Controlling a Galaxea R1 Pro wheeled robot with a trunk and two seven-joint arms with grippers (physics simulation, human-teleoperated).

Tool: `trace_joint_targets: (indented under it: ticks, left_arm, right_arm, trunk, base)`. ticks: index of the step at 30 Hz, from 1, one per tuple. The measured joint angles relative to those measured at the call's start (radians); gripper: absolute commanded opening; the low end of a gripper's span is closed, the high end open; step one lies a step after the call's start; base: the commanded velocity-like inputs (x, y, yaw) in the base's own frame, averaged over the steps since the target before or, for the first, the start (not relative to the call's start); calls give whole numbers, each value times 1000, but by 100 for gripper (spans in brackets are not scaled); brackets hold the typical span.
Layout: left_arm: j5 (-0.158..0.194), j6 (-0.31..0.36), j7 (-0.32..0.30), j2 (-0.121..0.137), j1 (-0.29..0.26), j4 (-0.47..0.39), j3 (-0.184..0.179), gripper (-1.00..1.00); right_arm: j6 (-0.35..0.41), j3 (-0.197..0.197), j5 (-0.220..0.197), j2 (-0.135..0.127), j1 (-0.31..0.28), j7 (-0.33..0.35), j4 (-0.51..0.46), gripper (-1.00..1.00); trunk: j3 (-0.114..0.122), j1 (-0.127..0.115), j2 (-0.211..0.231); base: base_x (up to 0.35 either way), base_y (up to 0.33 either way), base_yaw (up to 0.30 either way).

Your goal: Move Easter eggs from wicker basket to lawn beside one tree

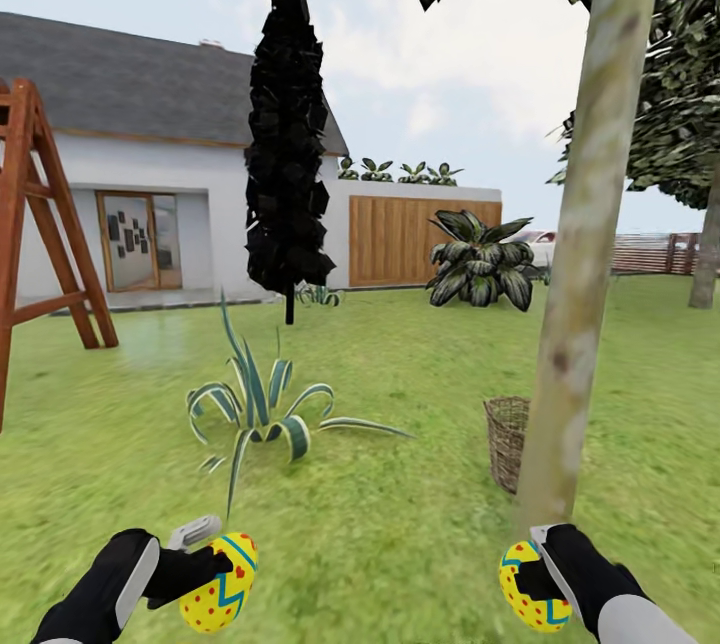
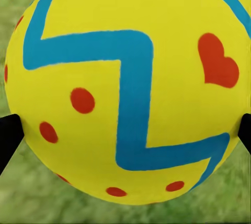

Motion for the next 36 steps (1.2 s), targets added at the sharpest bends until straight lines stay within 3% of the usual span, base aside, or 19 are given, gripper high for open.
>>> trace_joint_targets:
  ticks: [13,23,36]
  left_arm:
    - [0,0,0,0,0,1,0,-100]
    - [-1,1,0,0,0,1,-1,-100]
    - [-2,0,0,0,0,2,-2,-100]
  right_arm:
    - [0,0,0,-1,0,0,-1,-100]
    - [0,-1,0,-1,0,-1,-1,-100]
    - [0,-2,0,-1,0,-3,-2,-100]
  trunk:
    - [0,0,0]
    - [0,0,0]
    - [0,0,0]
  base:
    - [0,1,-248]
    - [216,208,-225]
    - [22,10,-270]
